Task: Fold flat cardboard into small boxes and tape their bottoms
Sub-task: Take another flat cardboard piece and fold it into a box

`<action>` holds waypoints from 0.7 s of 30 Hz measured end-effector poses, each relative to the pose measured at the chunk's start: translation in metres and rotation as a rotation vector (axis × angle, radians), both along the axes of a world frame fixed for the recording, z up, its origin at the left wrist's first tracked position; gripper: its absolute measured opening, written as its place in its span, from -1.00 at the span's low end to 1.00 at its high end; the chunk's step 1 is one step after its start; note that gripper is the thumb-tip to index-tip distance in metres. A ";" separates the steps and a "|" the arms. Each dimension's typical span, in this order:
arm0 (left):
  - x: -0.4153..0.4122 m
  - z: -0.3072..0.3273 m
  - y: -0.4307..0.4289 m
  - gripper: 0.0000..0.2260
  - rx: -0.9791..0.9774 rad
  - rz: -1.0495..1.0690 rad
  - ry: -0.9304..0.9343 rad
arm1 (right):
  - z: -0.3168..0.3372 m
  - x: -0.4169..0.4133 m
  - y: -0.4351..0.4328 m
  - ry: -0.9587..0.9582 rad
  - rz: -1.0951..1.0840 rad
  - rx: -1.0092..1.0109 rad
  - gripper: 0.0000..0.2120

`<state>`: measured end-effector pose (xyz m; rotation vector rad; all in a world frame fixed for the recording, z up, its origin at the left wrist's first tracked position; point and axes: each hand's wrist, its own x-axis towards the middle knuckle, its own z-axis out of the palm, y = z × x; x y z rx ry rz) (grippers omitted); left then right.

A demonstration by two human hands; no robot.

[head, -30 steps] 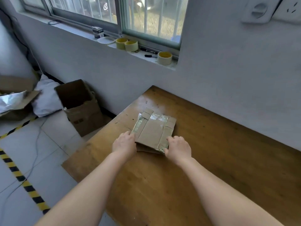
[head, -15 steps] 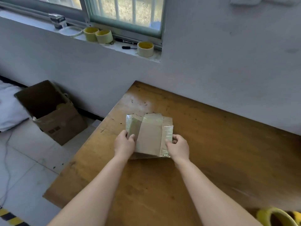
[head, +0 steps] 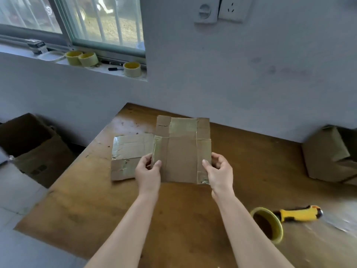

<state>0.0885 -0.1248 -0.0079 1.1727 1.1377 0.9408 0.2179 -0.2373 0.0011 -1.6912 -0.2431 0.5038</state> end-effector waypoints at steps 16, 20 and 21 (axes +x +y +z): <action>0.129 0.005 -0.176 -0.39 0.331 -0.486 0.642 | 0.038 0.106 -0.177 -0.079 -0.042 0.002 -0.85; 0.161 0.022 -0.205 -0.29 0.318 -0.846 0.243 | 0.045 0.125 -0.183 -0.149 -0.116 -0.046 -0.83; 0.167 0.026 -0.210 -0.31 0.300 -0.904 0.205 | 0.046 0.129 -0.185 -0.164 -0.128 -0.072 -0.79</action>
